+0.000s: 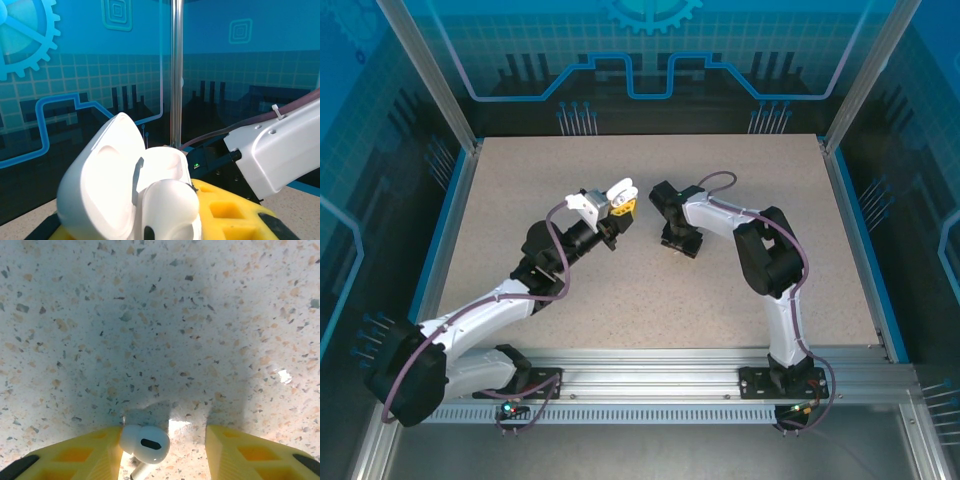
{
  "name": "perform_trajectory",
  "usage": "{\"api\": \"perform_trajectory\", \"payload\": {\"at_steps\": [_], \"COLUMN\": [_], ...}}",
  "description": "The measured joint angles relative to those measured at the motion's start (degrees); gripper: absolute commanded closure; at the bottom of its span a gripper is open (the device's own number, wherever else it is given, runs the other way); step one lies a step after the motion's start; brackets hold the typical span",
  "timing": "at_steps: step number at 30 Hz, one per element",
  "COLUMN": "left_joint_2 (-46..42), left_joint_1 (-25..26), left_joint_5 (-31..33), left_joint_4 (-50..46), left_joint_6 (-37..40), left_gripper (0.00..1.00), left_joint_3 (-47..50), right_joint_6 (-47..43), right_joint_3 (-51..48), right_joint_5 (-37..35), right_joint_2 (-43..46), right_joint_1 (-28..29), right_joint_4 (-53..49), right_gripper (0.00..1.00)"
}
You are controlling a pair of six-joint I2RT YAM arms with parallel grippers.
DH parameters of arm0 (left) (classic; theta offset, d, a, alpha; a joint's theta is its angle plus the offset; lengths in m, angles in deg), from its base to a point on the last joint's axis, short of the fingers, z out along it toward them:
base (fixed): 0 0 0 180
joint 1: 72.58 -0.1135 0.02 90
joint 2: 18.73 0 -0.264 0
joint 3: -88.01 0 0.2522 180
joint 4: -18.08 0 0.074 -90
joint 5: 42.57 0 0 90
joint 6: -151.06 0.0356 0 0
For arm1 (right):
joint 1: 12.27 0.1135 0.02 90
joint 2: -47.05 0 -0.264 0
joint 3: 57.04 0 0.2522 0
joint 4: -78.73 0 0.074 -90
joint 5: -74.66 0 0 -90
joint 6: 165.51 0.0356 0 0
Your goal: Insert wireless bluetooth earbuds into charging case
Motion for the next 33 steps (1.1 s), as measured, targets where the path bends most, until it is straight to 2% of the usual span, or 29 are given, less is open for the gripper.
{"api": "perform_trajectory", "payload": {"at_steps": [6,15,21,28,33], "left_joint_2": [0.3,0.3,0.3,0.3,0.3], "left_joint_1": [0.0,0.0,0.0,-0.1,-0.1], "left_joint_5": [0.0,0.0,0.0,0.0,0.0], "left_joint_4": [0.0,0.0,0.0,0.0,0.0], "left_joint_6": [0.0,0.0,0.0,0.0,0.0], "left_gripper": [1.00,1.00,1.00,1.00,1.00], "left_joint_3": [0.2,0.2,0.2,0.2,0.2], "right_joint_6": [1.0,-1.6,-11.0,-26.1,-36.8], "right_joint_3": [0.2,0.7,2.2,2.9,7.4], "right_joint_5": [0.7,1.7,3.1,4.7,6.6], "right_joint_2": [0.0,-0.4,-1.4,-1.6,-4.3], "right_joint_1": [-0.7,-1.3,-1.7,-2.1,-2.0], "right_joint_4": [0.1,0.3,-0.1,0.2,2.4], "right_gripper": [0.62,0.69,0.72,0.72,0.72]}}
